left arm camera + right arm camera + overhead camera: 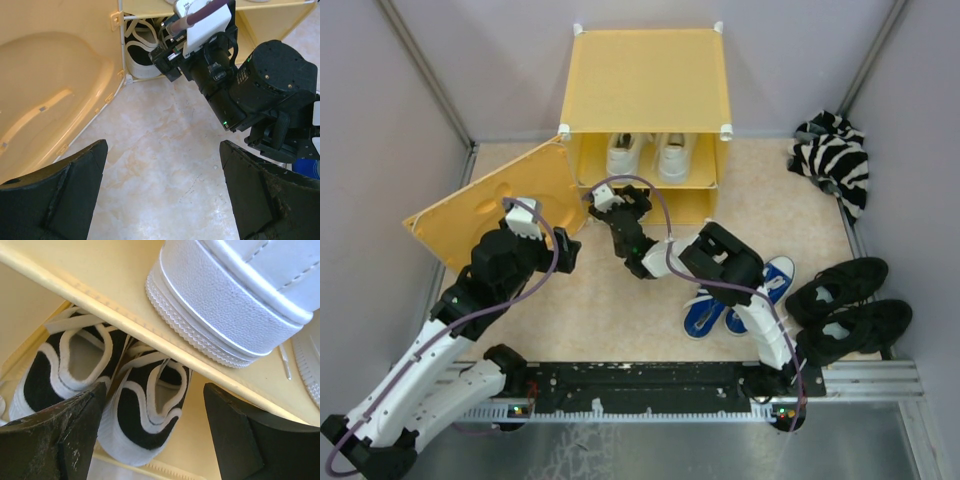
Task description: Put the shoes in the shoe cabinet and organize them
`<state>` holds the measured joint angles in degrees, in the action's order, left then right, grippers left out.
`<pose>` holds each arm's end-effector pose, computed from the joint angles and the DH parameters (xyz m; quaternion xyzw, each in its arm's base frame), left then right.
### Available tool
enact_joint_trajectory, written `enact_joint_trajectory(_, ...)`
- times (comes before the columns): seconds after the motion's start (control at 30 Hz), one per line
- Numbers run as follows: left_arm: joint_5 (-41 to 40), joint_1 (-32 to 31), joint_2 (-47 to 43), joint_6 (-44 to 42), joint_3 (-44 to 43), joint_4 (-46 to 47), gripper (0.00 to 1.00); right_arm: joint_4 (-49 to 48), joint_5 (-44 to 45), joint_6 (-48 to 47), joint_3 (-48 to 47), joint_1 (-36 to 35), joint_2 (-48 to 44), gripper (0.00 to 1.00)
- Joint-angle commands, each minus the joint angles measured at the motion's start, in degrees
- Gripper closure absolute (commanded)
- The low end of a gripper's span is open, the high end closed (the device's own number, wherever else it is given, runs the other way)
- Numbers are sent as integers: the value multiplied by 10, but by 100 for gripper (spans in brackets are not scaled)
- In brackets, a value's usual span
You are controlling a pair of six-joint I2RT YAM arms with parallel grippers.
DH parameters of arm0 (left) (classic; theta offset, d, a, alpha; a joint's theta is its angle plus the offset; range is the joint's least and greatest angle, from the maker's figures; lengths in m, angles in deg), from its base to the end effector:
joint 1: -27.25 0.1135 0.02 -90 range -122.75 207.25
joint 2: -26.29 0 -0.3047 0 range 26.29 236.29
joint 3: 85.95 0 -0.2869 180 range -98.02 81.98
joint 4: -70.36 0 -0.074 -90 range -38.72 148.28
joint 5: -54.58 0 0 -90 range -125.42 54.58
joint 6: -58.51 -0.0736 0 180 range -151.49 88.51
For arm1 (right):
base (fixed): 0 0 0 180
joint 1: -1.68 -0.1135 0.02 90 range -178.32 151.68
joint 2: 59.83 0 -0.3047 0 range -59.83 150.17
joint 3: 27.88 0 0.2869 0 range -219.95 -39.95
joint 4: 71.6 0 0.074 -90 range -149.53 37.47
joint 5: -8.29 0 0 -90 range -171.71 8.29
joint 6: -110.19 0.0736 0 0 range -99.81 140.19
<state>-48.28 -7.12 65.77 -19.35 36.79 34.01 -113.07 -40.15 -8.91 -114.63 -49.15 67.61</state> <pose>0.1712 -0.0972 0.3484 0.0914 0.8043 -0.1455 0.5689 0.3864 0.3970 0.1701 -0.2282 0.6655 -0.1192 0.7006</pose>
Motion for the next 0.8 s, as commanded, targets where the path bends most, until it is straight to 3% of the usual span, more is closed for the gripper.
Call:
enact_joint_trajectory(0.0,-8,-1,-11,-2,-3,8,1,-34,18,-8,-2,-5,-65,21)
enact_joint_trajectory(0.77,-8,-1,-23,-4,2,8,1,163,-24,91,45,-7,-90,21)
